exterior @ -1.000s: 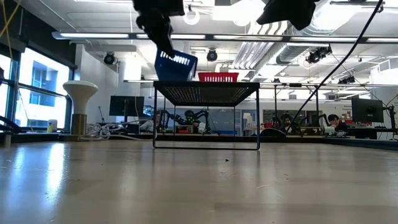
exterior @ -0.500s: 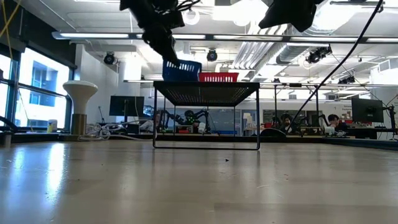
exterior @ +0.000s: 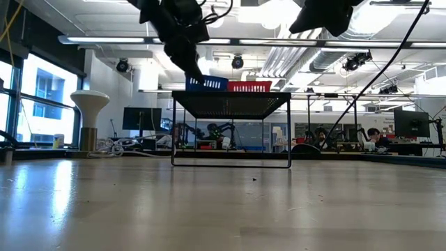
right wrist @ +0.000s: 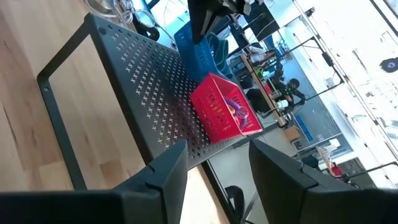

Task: Pick & Place Office Desk Supplies
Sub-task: Put the blue bin with rubber bands on the shelf

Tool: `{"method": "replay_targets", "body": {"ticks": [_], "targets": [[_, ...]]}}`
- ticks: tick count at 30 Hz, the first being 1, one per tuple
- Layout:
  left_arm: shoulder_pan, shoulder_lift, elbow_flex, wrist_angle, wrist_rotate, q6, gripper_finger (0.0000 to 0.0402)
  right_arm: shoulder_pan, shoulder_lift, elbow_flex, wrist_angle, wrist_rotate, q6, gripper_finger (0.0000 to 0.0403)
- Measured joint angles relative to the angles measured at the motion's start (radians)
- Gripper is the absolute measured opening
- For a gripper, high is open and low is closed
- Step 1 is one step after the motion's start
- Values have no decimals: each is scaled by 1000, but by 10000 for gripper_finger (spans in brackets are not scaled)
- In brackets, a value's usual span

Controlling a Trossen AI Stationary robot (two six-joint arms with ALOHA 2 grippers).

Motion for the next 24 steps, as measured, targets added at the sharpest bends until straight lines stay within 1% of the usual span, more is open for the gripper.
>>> {"method": "replay_targets", "body": {"ticks": [5,14,20,24], "targets": [[2,0,0,-8,-4,-43,10,0,0,0,2,-3,0,159],[-13,-5,0,-1,-8,-65,11,0,1,0,7,3,0,159],[-17,-5,0,3,-39,-68,12,-7,1,0,10,-3,0,159],[-19,-5,0,3,-40,-68,13,-7,1,0,11,-7,0,159]]}}
